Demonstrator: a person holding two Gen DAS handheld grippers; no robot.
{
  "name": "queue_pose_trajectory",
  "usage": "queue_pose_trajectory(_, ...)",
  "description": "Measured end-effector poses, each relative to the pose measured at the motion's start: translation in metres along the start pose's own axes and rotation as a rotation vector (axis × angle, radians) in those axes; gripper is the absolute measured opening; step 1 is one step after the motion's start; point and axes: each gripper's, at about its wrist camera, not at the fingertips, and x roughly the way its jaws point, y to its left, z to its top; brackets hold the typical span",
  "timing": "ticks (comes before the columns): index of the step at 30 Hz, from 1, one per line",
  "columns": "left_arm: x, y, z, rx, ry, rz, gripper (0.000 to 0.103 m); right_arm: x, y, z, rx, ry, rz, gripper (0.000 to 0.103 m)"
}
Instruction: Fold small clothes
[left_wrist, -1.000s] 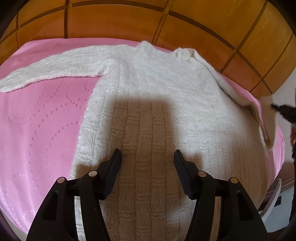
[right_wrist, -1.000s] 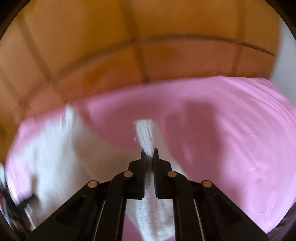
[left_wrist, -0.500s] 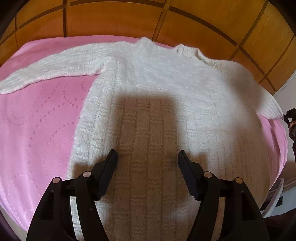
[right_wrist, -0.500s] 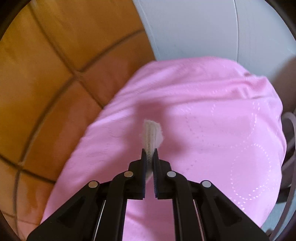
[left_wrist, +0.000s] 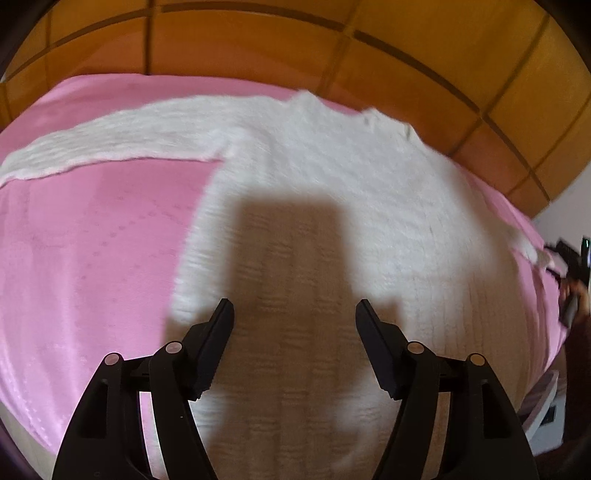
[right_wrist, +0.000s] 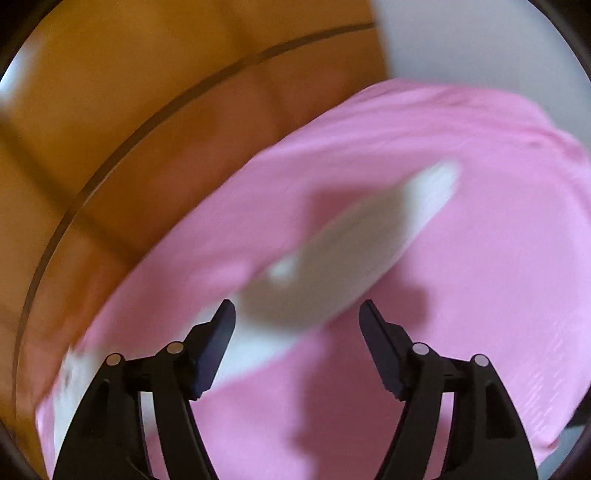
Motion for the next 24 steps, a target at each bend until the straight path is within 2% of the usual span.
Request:
queue_pose_trajectory(2, -0.005, 0.011, 0.001, -0.036, -0.007, 0.003, 0.067, 0.002, 0.014, -0.023, -0.065, 0.040, 0.034, 0.063)
queue_pose_trajectory(5, -0.014, 0.027, -0.001, -0.081, -0.024, 0.020, 0.067, 0.012, 0.015, -0.051, -0.063, 0.101, 0.036, 0.057)
queue_pose_trajectory(8, -0.023, 0.038, -0.004, -0.109, -0.038, 0.031, 0.067, 0.003, 0.000, -0.057, 0.042, 0.050, 0.059, 0.049)
queue_pose_trajectory(11, -0.025, 0.044, -0.006, -0.129, -0.035, 0.041, 0.067, -0.002, -0.034, -0.045, 0.239, -0.018, 0.073, 0.050)
queue_pose_trajectory(13, -0.023, 0.046, -0.007, -0.141, -0.028, 0.047, 0.067, -0.004, -0.055, -0.034, 0.324, -0.053, 0.055, 0.049)
queue_pose_trajectory(14, -0.022, 0.047, -0.007, -0.144, -0.024, 0.050, 0.067, -0.004, -0.063, -0.030, 0.346, -0.067, 0.039, 0.044)
queue_pose_trajectory(17, -0.014, 0.043, -0.006, -0.141, -0.001, 0.057, 0.067, -0.004, -0.079, -0.016, 0.339, -0.097, -0.061, 0.036)
queue_pose_trajectory(18, -0.013, 0.042, -0.007, -0.138, 0.004, 0.060, 0.067, -0.003, -0.082, -0.013, 0.334, -0.098, -0.069, 0.034)
queue_pose_trajectory(22, -0.002, 0.033, -0.005, -0.116, 0.032, 0.075, 0.067, 0.010, -0.076, 0.003, 0.255, -0.075, -0.102, 0.035)
queue_pose_trajectory(24, 0.002, 0.027, -0.004, -0.100, 0.039, 0.087, 0.071, 0.013, -0.064, 0.023, 0.219, -0.077, -0.123, 0.034)
